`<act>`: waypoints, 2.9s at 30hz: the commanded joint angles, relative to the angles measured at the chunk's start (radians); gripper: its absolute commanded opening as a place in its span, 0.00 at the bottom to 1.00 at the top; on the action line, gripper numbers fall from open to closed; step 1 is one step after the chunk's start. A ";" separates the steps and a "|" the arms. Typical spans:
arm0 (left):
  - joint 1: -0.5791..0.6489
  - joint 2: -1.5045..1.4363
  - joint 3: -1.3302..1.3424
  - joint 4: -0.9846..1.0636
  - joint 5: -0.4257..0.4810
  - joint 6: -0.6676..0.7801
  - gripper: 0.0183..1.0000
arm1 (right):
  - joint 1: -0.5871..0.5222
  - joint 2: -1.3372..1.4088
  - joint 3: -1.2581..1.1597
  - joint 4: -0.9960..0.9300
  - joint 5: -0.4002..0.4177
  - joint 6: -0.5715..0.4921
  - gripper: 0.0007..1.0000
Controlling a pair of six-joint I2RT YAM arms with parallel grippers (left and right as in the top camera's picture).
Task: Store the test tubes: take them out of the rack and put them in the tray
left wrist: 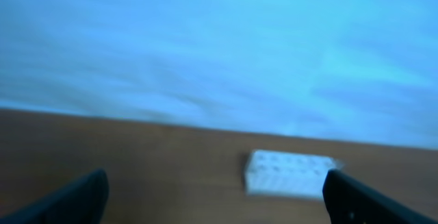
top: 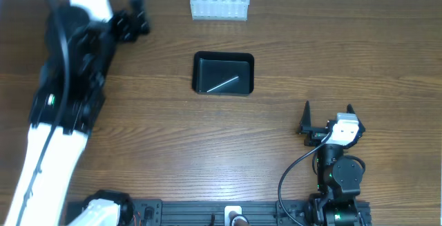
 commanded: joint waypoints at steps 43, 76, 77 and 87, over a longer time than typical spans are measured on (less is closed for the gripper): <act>0.144 -1.164 -1.207 0.218 0.248 0.090 1.00 | -0.007 -0.008 -0.008 -0.001 -0.006 -0.007 0.99; 0.144 -1.160 -1.207 0.226 0.248 0.091 1.00 | -0.007 -0.008 -0.008 -0.001 -0.006 -0.007 0.99; 0.144 -1.160 -1.207 0.226 0.248 0.091 1.00 | -0.007 -0.008 -0.008 -0.001 -0.006 -0.007 0.99; 0.144 -1.160 -1.207 0.226 0.248 0.091 1.00 | -0.007 -0.008 -0.008 -0.001 -0.010 -0.007 0.99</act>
